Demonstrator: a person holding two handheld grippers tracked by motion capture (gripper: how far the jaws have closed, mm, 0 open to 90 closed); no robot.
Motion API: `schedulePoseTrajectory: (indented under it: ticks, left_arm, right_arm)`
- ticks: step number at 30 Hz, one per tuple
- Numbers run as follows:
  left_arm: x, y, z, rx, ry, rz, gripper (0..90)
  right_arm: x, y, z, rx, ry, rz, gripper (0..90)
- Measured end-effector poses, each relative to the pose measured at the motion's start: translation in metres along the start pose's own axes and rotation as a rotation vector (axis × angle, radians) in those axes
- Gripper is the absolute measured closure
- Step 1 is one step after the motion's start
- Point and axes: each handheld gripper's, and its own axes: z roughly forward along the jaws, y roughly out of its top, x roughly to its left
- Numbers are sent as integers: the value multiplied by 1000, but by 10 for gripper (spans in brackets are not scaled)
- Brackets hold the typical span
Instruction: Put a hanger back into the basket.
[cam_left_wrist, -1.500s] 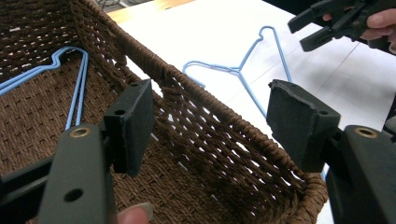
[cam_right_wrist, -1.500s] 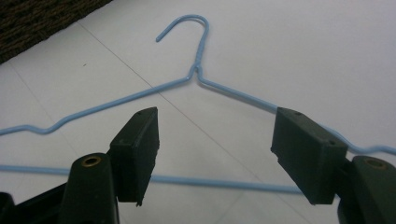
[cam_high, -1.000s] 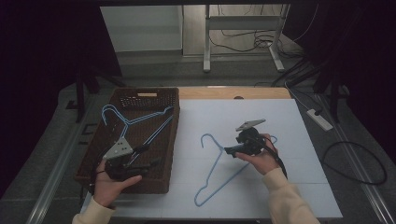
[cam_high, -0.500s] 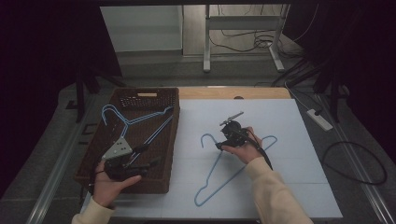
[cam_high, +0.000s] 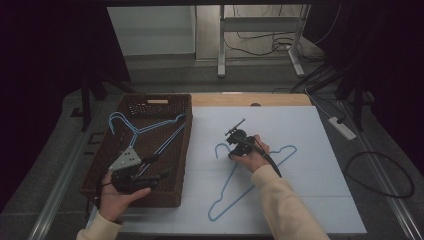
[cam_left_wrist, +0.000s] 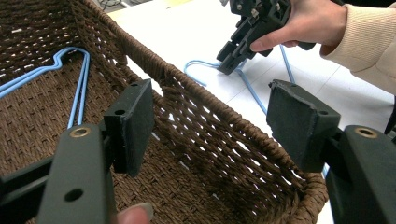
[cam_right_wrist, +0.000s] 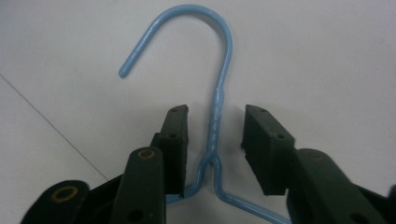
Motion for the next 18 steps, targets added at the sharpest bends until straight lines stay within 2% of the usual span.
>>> schedulePoseTrajectory:
  ticks: [3,7,10,15,18]
  left_arm:
    - [0,0,0,0,-1,1,332]
    - [-1,0,-1,-3,0,0,332]
    - [-1,1,-1,-4,0,1,332]
    - [-2,1,-1,-5,0,3,333]
    - [-3,2,-2,-7,-4,5,333]
  right_arm:
    - [2,3,0,28,13,15,737]
    - [1,4,0,40,6,67,854]
    - [-1,5,0,41,10,112,861]
    - [0,3,-1,35,6,107,863]
    - [1,0,-7,3,2,110,863]
